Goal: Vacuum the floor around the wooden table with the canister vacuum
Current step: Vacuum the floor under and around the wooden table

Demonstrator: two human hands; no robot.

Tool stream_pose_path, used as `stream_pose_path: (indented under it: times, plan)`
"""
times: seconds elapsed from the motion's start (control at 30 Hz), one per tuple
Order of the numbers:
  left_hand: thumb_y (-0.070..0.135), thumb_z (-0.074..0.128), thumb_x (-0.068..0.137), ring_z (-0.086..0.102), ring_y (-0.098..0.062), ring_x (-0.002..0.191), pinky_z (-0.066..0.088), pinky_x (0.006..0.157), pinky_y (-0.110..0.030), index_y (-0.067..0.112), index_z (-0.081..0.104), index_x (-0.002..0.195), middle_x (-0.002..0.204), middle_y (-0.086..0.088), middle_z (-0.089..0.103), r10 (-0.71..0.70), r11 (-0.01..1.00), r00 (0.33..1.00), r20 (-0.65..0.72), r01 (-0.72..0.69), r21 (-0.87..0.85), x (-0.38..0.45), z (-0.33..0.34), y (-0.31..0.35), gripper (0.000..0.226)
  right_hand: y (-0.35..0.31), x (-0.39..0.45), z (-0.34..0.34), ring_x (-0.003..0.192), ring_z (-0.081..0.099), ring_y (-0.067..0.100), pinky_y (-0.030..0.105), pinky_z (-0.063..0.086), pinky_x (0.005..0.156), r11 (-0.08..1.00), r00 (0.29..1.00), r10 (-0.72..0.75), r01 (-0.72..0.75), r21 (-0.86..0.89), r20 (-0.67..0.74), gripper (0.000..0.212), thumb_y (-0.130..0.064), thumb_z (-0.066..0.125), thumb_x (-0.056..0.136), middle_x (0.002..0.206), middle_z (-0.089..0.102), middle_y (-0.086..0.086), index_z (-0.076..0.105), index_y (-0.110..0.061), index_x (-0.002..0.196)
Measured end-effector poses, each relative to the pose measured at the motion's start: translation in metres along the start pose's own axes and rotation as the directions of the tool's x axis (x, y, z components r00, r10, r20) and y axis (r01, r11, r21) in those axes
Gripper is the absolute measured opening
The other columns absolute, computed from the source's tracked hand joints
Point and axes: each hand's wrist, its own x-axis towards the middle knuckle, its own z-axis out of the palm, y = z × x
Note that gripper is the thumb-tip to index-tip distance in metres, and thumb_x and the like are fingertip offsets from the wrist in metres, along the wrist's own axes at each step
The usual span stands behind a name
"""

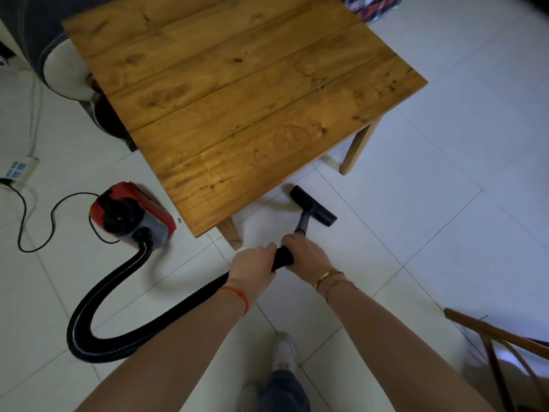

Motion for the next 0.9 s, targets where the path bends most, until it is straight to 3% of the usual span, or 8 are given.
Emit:
stream_pose_path:
  times: [0.43, 0.9]
  plan:
    - [0.019, 0.048, 0.093, 0.065, -0.023, 0.086, 0.043, 0.064, -0.029, 0.014, 0.045, 0.113, 0.098, -0.004, 0.064, -0.003, 1.000, 1.000, 0.011, 0.003, -0.007, 0.086, -0.021, 0.049, 0.022, 0.075, 0.038, -0.044, 0.108, 0.053, 0.022, 0.033, 0.049, 0.075, 0.998, 0.998, 0.059, -0.059, -0.014, 0.006, 0.026, -0.014, 0.065, 0.081, 0.113, 0.057, 0.003, 0.055, -0.011, 0.105]
    - [0.024, 0.051, 0.091, 0.065, -0.021, 0.086, 0.051, 0.072, -0.031, 0.015, 0.046, 0.111, 0.098, -0.003, 0.063, 0.028, 1.000, 0.999, 0.046, -0.027, -0.012, 0.029, -0.027, 0.018, 0.022, 0.018, 0.012, -0.028, 0.112, 0.053, 0.026, 0.033, 0.045, 0.089, 0.999, 0.998, 0.040, -0.041, 0.031, 0.054, 0.024, -0.013, 0.062, 0.085, 0.116, 0.057, 0.007, 0.054, -0.008, 0.107]
